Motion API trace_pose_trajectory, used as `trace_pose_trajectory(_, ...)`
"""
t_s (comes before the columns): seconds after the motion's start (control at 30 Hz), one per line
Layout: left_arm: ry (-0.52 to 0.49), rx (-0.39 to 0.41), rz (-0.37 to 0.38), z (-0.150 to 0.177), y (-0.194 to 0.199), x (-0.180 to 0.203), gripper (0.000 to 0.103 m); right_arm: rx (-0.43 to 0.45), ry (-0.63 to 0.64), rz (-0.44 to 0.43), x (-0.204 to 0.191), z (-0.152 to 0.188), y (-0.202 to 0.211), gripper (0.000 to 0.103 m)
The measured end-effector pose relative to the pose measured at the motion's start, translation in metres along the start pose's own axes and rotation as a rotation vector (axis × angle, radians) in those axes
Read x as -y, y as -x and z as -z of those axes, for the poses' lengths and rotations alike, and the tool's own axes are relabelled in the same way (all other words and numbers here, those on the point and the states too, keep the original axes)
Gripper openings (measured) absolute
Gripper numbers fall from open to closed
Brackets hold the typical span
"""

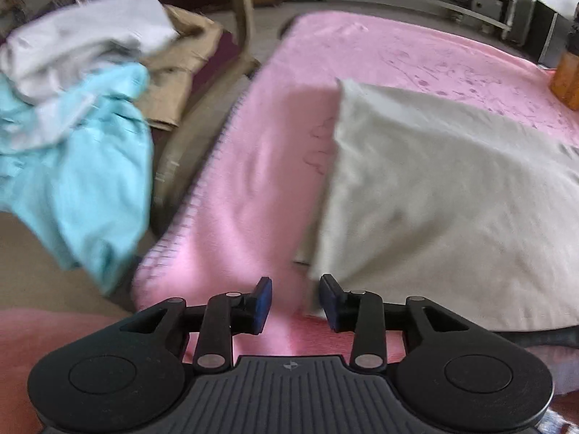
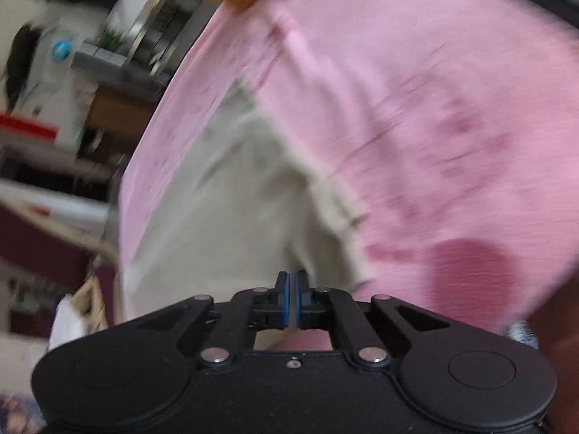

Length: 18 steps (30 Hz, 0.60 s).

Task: Fold clothes
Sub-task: 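Grasp the folded sweatshirt edge with the right gripper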

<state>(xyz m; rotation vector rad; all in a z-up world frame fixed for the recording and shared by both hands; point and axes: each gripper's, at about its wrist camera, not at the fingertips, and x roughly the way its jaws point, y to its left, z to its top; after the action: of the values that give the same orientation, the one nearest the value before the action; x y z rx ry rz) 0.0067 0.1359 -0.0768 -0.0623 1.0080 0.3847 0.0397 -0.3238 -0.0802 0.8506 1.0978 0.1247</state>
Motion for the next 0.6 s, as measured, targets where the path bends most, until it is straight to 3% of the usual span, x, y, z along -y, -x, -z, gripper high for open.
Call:
trace_pose_trajectory(0.07,0.006,0.037,0.027,-0.001,0.006,0.001,0.026,0.061,-0.015,0.017,0.005,0.001,0.013,0.008)
trace_pose_trajectory(0.13,0.005,0.073,0.13,-0.004,0.012,0.003,0.025,0.094,-0.027,-0.005,0.009,0.004,0.022,0.015)
trace_pose_trajectory(0.23,-0.053,0.081,0.241,-0.002,0.013,0.019,0.031,0.063,-0.006,-0.082,0.007,0.014,0.026,0.02)
trace_pose_trajectory(0.33,-0.131,0.086,0.237,0.004,0.012,0.036,0.031,-0.009,0.023,-0.137,-0.002,0.024,0.014,0.028)
trace_pose_trajectory(0.43,-0.173,0.079,0.227,0.006,0.008,0.047,0.031,-0.072,0.035,-0.122,-0.002,0.032,0.003,0.031)
trace_pose_trajectory(0.6,-0.156,0.04,0.2,0.008,-0.002,0.045,0.032,-0.042,-0.016,-0.101,0.005,0.036,0.004,0.031)
